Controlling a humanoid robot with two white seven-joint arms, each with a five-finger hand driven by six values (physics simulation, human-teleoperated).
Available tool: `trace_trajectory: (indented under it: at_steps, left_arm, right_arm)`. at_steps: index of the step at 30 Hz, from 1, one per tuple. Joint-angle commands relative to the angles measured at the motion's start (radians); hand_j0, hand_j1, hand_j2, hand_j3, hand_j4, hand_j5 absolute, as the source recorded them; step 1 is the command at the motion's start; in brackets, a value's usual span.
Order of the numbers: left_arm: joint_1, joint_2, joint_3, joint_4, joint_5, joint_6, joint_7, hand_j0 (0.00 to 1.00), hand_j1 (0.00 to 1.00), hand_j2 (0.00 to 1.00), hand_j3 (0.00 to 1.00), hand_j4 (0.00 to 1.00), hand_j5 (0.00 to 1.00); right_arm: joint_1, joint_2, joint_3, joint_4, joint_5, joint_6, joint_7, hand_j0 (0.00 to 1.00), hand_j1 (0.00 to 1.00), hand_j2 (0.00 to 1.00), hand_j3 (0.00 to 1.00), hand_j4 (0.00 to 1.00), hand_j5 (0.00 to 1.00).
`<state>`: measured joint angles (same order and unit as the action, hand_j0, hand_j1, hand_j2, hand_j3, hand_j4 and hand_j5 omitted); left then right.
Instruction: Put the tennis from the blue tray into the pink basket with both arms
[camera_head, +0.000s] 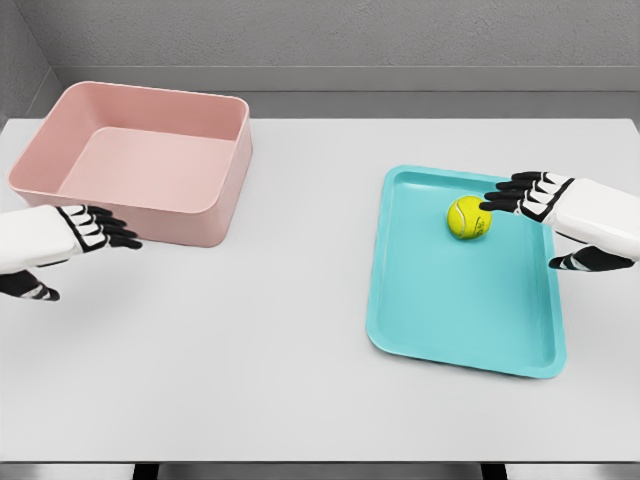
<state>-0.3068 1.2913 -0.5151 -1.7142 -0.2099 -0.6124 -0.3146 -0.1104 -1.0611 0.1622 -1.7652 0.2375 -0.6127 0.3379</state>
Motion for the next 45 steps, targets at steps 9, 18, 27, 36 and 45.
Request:
trace_trajectory:
  at_steps: [9,18,27,36,45]
  left_arm:
    - [0.002,-0.001,-0.008,0.022,0.023,0.002,0.0,1.0,1.0,1.0,1.0,1.0,1.0]
    - [-0.003,-0.004,-0.005,0.022,0.029,0.002,0.0,1.0,1.0,1.0,1.0,1.0,1.0]
    - [-0.012,-0.01,0.0,0.024,0.027,0.002,0.0,1.0,1.0,1.0,1.0,1.0,1.0]
    - [-0.012,-0.01,0.001,0.024,0.027,0.002,0.0,1.0,1.0,1.0,1.0,1.0,1.0]
    - [-0.011,-0.01,-0.002,0.024,0.029,0.002,0.0,1.0,1.0,1.0,1.0,1.0,1.0]
  right_arm:
    - [-0.018,-0.031,-0.003,0.007,0.002,0.002,0.024,1.0,1.0,1.0,1.0,1.0,1.0]
    - [-0.334,0.121,0.221,0.006,0.106,0.002,0.254,1.0,1.0,1.0,1.0,1.0,1.0]
    - [-0.512,0.222,0.369,0.159,0.22,0.002,0.273,1.0,1.0,1.0,1.0,1.0,1.0]
    - [-0.52,0.311,0.376,0.386,0.209,0.002,0.273,0.99,0.99,0.99,0.99,0.99,0.99]
    - [-0.52,0.346,0.388,0.49,0.209,0.002,0.273,0.99,0.99,0.99,0.99,0.99,0.99]
